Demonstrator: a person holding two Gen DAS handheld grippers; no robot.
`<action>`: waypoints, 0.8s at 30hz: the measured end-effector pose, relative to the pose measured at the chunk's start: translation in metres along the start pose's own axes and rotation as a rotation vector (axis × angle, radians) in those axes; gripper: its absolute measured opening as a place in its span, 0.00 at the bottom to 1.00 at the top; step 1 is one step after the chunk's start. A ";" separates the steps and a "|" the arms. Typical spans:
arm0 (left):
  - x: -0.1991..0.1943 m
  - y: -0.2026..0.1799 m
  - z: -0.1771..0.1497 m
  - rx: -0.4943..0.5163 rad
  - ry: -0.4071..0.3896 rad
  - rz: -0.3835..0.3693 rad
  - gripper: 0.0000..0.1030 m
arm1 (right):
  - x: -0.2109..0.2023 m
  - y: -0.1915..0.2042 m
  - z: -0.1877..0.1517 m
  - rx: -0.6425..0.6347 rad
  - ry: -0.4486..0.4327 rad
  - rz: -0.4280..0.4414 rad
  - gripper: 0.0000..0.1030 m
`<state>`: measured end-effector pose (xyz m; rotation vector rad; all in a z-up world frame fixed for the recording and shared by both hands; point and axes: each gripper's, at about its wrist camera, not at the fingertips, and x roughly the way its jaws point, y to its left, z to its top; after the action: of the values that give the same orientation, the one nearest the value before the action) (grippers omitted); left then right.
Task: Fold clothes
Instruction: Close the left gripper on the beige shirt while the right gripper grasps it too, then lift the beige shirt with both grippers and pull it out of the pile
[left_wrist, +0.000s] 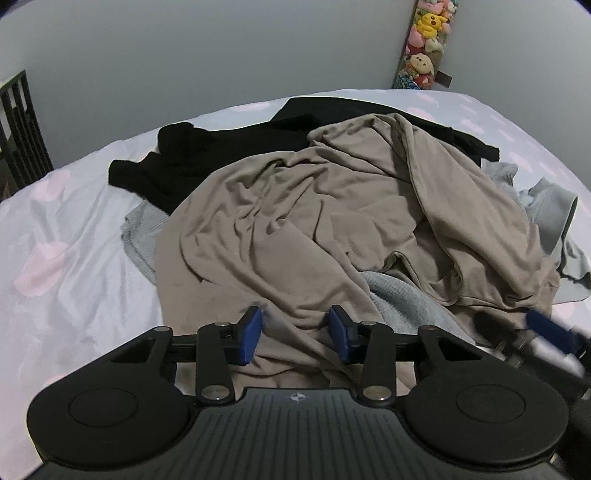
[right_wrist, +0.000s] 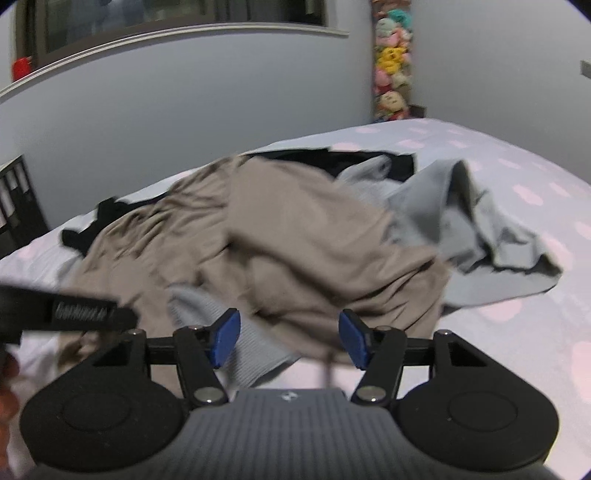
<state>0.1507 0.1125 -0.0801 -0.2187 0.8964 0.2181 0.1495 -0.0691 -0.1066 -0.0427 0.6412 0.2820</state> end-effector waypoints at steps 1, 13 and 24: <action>0.001 -0.001 0.000 0.005 -0.008 0.004 0.35 | 0.002 -0.003 0.003 -0.001 -0.009 -0.016 0.61; -0.001 -0.009 -0.003 0.073 -0.113 0.026 0.16 | 0.022 -0.010 0.030 -0.070 0.002 -0.079 0.06; -0.054 -0.019 -0.010 0.160 -0.278 0.004 0.05 | -0.086 -0.028 0.022 -0.018 -0.138 -0.199 0.03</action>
<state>0.1160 0.0867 -0.0419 -0.0357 0.6340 0.1739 0.1042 -0.1141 -0.0397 -0.1031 0.4925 0.0979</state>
